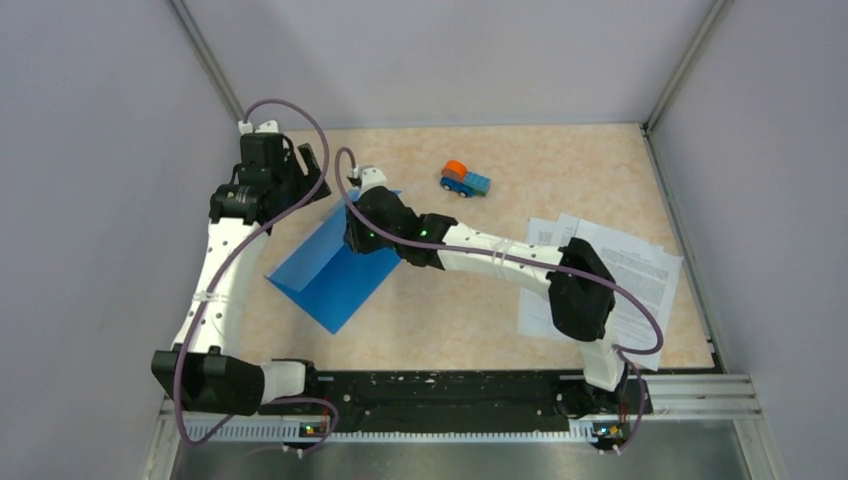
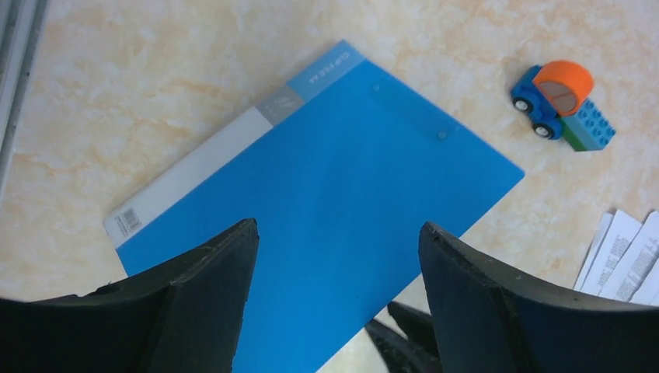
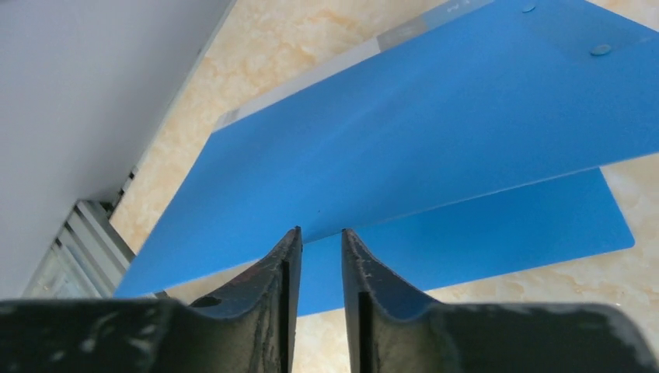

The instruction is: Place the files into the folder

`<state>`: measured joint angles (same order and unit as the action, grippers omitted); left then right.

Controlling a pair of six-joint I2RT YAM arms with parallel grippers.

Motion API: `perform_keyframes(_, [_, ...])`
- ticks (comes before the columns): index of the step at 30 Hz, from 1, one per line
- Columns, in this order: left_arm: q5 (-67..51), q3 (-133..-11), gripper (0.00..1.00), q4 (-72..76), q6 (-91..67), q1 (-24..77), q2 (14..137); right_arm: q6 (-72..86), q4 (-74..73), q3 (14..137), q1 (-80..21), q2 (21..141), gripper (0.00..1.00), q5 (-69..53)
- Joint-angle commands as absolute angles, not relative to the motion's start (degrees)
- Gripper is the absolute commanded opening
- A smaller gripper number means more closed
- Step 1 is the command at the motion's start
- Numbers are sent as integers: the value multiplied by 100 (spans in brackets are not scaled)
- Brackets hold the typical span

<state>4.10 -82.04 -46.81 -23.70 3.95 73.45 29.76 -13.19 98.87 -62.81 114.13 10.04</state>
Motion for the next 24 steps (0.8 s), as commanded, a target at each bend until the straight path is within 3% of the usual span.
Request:
perform_keyframes(1, [247,-7711,79,-4475,-2430,415,6945,3349,-1028,9894,-6138,11309,21,1012])
perform_keyframes(7, [445,-6795,74,-4474,-2287,562,6288,3829,-763,9887,-5884,11543,12,558])
perform_keyframes(15, [1239,-6375,77,-4497,-2314,923,6241,4257,-669,9528,-5520,11576,15,339])
perform_keyframes(17, [1562,-6289,81,-4190,-2819,904,6535,4447,-372,8897,-5332,11276,22,222])
perform_keyframes(20, [1884,-6517,83,-3777,-3293,582,7225,4550,-56,8074,-5162,10876,42,89])
perform_keyframes(24, [1204,-7058,84,-3259,-3691,-306,8361,4499,228,7324,-5153,10499,64,53])
